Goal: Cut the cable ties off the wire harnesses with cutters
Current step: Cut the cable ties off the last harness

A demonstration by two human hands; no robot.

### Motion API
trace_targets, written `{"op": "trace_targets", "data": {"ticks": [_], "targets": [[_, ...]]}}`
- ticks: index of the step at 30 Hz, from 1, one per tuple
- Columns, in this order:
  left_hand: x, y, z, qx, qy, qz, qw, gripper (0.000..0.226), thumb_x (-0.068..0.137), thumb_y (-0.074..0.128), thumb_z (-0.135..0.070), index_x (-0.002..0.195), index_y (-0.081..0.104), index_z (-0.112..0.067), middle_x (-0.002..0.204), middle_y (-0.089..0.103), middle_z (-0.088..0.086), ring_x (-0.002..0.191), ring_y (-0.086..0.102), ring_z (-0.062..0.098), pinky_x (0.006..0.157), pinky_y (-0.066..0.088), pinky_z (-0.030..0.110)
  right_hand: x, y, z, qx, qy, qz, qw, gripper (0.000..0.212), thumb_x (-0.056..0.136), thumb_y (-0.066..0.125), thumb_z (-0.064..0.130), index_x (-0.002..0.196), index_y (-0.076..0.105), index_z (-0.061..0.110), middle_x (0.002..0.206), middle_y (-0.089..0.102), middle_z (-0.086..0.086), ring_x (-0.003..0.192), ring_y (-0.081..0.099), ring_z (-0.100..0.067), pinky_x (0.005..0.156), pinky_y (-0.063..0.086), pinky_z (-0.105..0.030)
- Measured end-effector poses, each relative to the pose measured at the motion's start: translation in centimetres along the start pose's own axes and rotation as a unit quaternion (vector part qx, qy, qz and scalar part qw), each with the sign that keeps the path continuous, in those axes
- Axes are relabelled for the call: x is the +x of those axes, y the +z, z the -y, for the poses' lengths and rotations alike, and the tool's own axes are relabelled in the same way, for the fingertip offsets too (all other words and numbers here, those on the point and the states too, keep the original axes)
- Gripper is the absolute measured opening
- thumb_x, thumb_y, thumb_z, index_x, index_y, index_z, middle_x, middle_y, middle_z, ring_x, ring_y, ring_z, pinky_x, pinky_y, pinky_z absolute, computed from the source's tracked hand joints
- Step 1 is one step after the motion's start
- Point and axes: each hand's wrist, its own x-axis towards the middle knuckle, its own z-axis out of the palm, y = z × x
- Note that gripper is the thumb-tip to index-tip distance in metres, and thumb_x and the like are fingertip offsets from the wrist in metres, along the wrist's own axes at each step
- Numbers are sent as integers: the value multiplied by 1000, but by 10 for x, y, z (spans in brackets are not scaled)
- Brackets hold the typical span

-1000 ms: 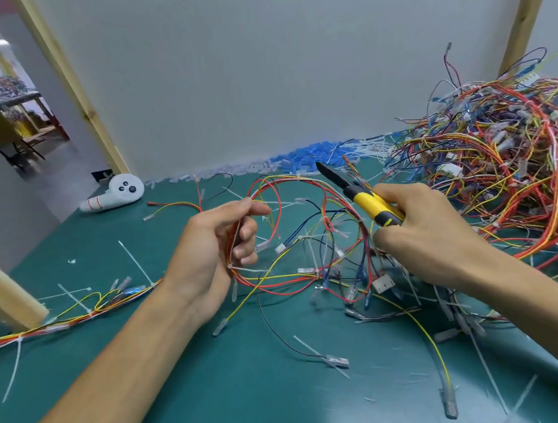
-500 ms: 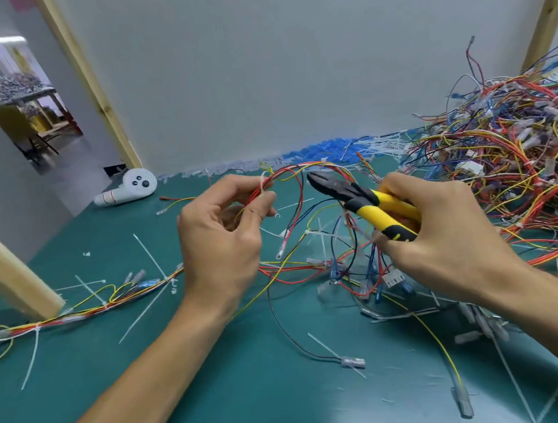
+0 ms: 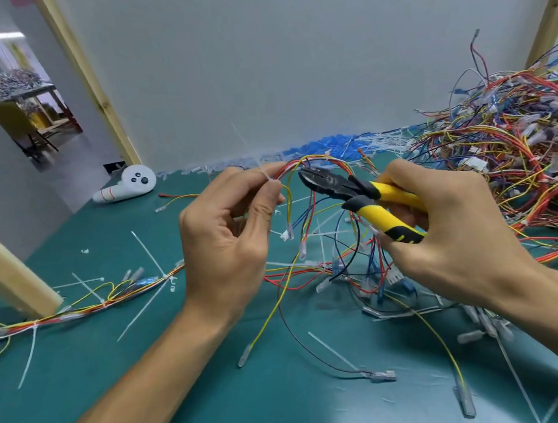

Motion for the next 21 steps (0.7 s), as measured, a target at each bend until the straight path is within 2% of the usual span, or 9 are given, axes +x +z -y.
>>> {"op": "trace_targets", "data": {"ticks": [3,8,10,12,15,16,18,21], "targets": [[-1,1,-2,53,40,15,998,16,100,66,-9,111,77,-9,83,64,4,69,60,21,61,42,29,-1,-1,2,-41,-16,-4,999,39,71,84,19,87,49,29,70,49,13,62,46,-10,55,40,-38],[-3,2,-10,116,81,63,988,9,95,70,-3,98,78,-4,78,61,6,68,56,23,61,39,27,-1,0,3,-58,-31,-4,998,39,72,84,26,99,56,27,84,53,11,68,47,-22,60,47,-42],[-5,2,-12,121,81,74,987,7,94,70,-4,93,77,-2,76,60,8,66,55,26,58,40,31,-1,-1,4,-61,-38,-2,997,37,72,80,28,99,55,29,83,53,10,68,46,-20,58,47,-41],[-6,3,-13,123,84,80,986,8,94,71,-5,89,76,-2,74,57,6,64,52,24,57,38,30,-1,-2,4,-64,-35,5,997,33,72,80,27,95,55,29,76,53,8,64,45,-20,56,46,-41],[-6,3,-13,102,86,77,988,15,96,72,-9,82,75,-4,70,52,1,61,46,20,58,32,25,-1,-2,5,10,-1,26,1000,27,75,81,23,83,56,29,61,51,6,55,47,-19,52,47,-36],[-5,3,-12,92,86,74,989,16,97,72,-9,81,74,-7,70,51,0,60,45,19,58,31,24,-1,-1,5,48,11,31,998,29,75,82,21,78,54,30,59,51,8,52,45,-13,50,46,-29],[-4,3,-9,77,77,72,991,13,96,73,-7,84,76,-10,70,53,0,61,46,17,59,31,22,-2,0,7,99,38,33,994,38,72,85,16,72,50,32,57,46,11,51,40,-8,48,33,-10],[-3,3,-6,37,37,67,996,6,94,74,-4,90,79,-6,72,58,4,61,49,12,59,34,20,-2,2,10,116,76,46,989,35,67,91,22,75,57,21,59,49,4,54,36,-11,49,31,-18]]}}
